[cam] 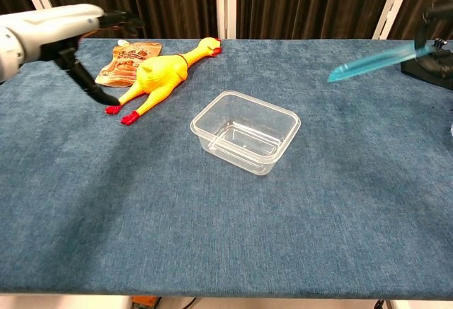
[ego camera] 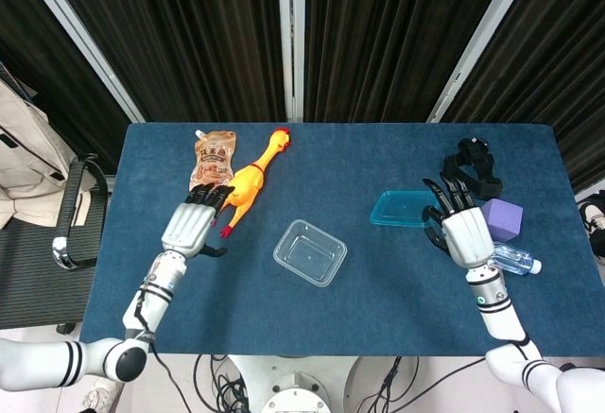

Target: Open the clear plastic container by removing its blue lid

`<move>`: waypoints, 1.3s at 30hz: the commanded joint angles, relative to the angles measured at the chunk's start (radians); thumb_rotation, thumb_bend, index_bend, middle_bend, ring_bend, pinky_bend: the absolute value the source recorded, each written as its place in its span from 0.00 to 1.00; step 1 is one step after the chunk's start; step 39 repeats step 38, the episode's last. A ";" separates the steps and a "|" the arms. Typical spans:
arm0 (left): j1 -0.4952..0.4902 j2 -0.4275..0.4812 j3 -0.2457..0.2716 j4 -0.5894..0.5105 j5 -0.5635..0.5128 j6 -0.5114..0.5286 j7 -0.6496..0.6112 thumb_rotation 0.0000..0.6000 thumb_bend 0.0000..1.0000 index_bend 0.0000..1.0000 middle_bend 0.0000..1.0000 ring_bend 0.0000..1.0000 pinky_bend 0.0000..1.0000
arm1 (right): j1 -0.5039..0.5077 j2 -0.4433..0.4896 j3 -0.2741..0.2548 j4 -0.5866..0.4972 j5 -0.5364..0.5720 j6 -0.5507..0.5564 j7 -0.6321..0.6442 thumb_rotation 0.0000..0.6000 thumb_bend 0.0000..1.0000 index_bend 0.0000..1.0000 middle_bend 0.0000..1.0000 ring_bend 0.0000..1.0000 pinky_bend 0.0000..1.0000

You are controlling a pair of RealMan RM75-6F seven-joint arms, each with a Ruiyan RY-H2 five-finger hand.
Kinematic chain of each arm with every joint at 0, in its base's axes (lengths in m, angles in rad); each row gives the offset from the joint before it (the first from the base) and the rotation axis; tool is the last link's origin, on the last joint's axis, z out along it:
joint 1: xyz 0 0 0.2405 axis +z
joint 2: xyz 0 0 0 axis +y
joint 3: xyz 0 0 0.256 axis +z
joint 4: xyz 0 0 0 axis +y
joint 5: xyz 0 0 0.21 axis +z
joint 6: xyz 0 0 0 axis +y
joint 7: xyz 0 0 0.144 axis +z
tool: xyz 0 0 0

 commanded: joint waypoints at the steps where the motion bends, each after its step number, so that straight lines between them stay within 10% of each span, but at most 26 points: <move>1: 0.028 0.008 0.015 0.024 0.017 0.011 0.001 1.00 0.00 0.06 0.06 0.00 0.01 | -0.025 -0.009 -0.019 0.024 0.035 -0.084 0.026 1.00 0.63 0.13 0.01 0.00 0.00; 4: 0.060 0.024 0.020 0.034 0.034 0.020 -0.023 1.00 0.00 0.06 0.06 0.00 0.01 | -0.049 0.052 -0.046 -0.073 0.041 -0.136 0.057 1.00 0.31 0.00 0.00 0.00 0.00; 9: 0.116 0.056 0.043 0.037 0.082 0.032 -0.061 1.00 0.00 0.06 0.06 0.00 0.01 | -0.080 0.248 -0.100 -0.327 0.037 -0.207 0.018 1.00 0.14 0.00 0.00 0.00 0.00; 19: 0.249 0.175 0.076 0.065 0.225 0.124 -0.177 1.00 0.00 0.07 0.07 0.00 0.03 | -0.142 0.538 -0.130 -0.701 0.042 -0.182 0.025 1.00 0.23 0.03 0.04 0.00 0.00; 39: 0.637 0.271 0.194 0.114 0.463 0.502 -0.285 1.00 0.00 0.13 0.13 0.00 0.00 | -0.330 0.691 -0.173 -0.793 -0.021 0.034 0.085 1.00 0.33 0.08 0.03 0.00 0.00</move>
